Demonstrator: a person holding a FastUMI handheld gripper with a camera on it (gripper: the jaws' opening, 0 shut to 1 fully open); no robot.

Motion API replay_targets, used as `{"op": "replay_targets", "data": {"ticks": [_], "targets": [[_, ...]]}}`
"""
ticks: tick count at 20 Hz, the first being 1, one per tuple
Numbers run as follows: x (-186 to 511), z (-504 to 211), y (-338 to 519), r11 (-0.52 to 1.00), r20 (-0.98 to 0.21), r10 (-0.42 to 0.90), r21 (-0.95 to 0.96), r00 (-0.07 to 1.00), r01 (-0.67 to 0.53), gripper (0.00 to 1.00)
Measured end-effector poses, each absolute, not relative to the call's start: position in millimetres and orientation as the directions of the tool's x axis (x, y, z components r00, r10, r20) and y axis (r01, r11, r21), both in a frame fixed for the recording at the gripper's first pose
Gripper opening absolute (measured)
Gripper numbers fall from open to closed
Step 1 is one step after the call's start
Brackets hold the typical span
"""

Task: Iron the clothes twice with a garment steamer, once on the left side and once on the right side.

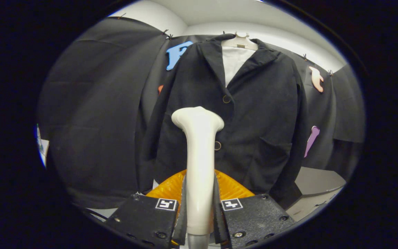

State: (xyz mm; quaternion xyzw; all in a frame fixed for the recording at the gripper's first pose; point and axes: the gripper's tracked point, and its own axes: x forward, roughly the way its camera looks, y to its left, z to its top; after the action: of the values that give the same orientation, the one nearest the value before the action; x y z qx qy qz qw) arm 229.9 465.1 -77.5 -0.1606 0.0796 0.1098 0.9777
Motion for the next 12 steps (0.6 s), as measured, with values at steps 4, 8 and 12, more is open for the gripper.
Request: {"op": "replay_targets", "data": {"ticks": [4,8,12], "targets": [[221.3,-96.5,460.1,0.917,-0.224,0.19,-0.308,0.956,-0.255,0.34],[209.3,-119.7,459.3,0.905,-0.279,0.209,-0.307,0.937,-0.293,0.34],[202.3,-150.1,448.8,0.909,-0.361,0.191,-0.286,0.913,-0.304,0.34]]}}
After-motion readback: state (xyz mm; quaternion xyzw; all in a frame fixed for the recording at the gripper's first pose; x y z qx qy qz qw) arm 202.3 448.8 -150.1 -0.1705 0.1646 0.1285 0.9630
